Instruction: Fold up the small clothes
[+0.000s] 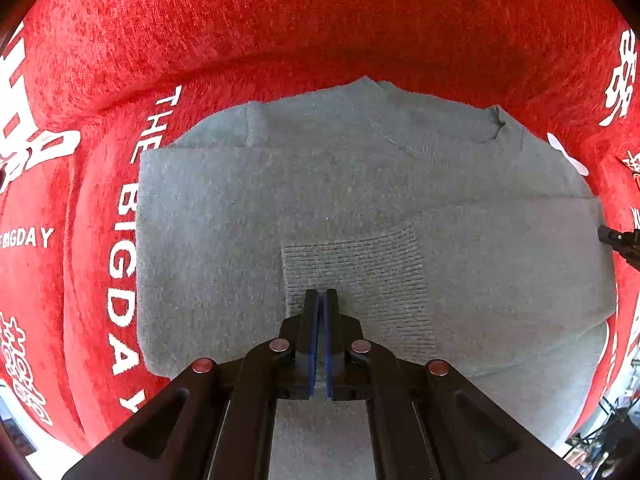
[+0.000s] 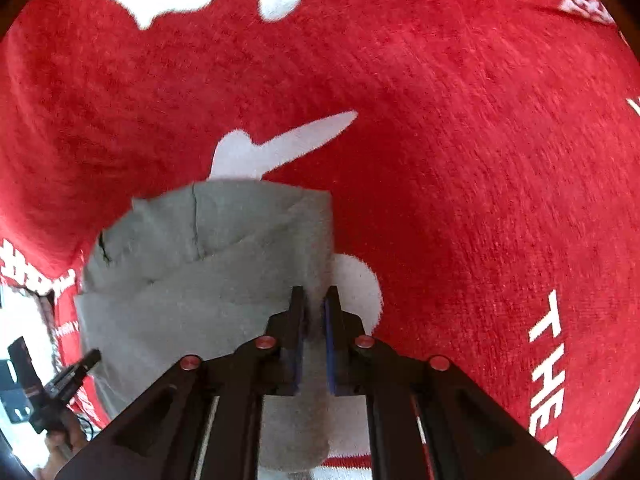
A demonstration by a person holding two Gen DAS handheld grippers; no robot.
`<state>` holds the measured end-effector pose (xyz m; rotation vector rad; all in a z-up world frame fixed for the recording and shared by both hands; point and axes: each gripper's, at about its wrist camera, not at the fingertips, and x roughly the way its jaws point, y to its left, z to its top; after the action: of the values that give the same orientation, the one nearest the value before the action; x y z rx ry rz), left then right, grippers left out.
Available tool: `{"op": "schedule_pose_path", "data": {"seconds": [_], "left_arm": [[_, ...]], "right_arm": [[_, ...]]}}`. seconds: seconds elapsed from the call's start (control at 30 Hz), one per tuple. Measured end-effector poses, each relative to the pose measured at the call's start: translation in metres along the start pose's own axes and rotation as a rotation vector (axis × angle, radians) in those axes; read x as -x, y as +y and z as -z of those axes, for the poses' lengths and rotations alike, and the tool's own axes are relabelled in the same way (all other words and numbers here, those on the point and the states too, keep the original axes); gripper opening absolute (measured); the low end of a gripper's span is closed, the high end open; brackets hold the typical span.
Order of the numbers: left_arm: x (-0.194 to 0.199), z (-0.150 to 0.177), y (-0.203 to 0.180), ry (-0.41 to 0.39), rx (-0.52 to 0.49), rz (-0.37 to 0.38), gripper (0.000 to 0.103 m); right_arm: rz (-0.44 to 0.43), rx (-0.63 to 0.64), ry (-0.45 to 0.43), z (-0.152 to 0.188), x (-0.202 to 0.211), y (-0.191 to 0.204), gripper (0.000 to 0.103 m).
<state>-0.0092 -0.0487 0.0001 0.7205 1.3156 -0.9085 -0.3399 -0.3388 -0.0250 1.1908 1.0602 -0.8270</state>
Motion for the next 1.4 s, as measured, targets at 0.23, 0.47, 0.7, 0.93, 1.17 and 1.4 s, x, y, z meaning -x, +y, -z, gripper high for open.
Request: {"op": "schedule_pose_path", "data": {"seconds": [0.23,0.47,0.7,0.93,1.17,1.4], "left_arm": [[0.025,0.008,0.018,0.002,0.049,-0.011,0.003],[0.035,0.019,-0.001,0.004,-0.003,0.072,0.003],[0.009,0.019,-0.002,0.023,-0.002,0.062,0.003],[0.021,0.023,0.002,0.028,-0.001,0.046,0.003],[0.025,0.03,-0.003,0.036,0.002,-0.013,0.003],[0.039,0.045,-0.008,0.019,0.021,-0.032,0.041]], "right_arm": [[0.018,-0.038,-0.026,0.025,0.038,0.007,0.017],[-0.063,0.067,0.039,0.07,0.031,0.052,0.017],[-0.028,0.108,0.086,0.089,0.0,0.058,0.015],[0.006,0.087,0.097,0.094,0.02,0.054,0.028],[0.019,0.111,0.114,0.109,0.028,0.065,0.036],[-0.012,0.139,0.114,0.114,0.026,0.089,0.05]]}}
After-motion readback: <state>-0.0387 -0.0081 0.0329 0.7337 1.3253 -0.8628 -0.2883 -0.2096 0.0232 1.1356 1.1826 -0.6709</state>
